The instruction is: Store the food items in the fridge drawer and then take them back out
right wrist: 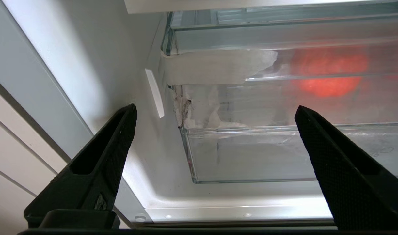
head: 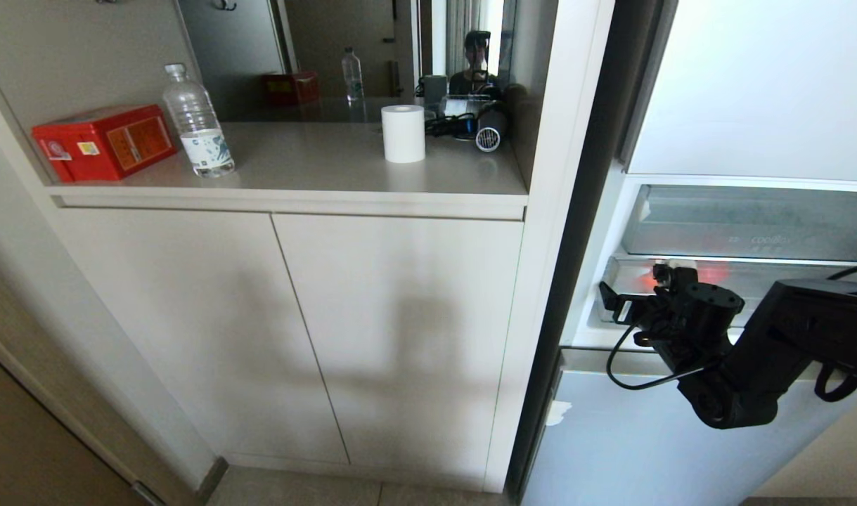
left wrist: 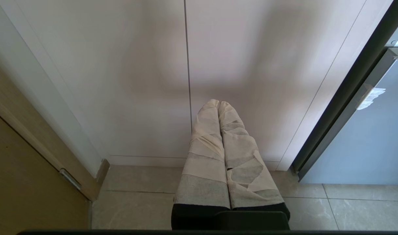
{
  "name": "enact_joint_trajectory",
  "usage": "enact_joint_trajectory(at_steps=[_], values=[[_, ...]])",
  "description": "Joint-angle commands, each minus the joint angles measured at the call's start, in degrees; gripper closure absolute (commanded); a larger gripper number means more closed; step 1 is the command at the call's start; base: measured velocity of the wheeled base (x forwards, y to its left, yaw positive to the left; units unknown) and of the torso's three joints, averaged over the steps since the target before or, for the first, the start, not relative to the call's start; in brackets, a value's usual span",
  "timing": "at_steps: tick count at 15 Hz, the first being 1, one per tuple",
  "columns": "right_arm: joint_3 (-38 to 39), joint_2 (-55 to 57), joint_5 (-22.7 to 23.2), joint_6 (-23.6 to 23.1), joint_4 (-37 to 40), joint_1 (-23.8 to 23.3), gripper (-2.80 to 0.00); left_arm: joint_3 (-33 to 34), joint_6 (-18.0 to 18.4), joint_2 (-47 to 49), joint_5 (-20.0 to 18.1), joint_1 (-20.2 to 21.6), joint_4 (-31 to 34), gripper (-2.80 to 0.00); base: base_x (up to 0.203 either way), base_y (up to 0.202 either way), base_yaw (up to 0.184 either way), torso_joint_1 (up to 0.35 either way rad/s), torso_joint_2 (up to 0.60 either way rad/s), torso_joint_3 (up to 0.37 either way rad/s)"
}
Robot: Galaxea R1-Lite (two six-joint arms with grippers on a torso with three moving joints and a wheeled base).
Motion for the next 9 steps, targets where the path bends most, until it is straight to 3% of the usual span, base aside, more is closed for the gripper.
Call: enact_joint_trajectory(at_steps=[1,9], values=[[-0.54,0.17,-0.06,-0.07,-0.53,-0.29,-2.8,0.01,0.02,0.09,0.02,0.01,0.03,0.0,0.0,0.0,0.0,0.0,0.0,0.0],[-2.78,0.43,0.2,-0.21,0.26,-1.26,-2.8,0.01,0.02,0.09,0.02,0.01,0.03,0.0,0.0,0.0,0.0,0.0,0.0,0.0]])
